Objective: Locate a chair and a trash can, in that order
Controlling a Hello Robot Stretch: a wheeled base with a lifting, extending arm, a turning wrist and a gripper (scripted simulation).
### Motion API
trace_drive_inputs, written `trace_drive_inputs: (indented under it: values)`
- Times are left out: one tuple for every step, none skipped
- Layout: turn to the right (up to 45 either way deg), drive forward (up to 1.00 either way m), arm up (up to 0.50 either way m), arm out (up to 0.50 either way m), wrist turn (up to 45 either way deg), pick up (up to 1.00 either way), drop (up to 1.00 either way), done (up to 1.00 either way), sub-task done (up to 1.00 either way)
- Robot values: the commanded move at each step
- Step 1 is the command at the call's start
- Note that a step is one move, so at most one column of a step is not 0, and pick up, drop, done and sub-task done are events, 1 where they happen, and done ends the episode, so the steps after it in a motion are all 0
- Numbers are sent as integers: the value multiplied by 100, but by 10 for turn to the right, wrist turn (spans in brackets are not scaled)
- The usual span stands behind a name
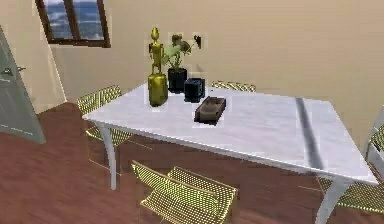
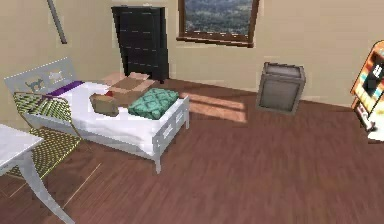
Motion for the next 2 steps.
trace_drive_inputs:
  values:
    - [-450,0,0,0,0,0,0,0,0]
    - [-60,0,0,0,0,0,0,0,0]
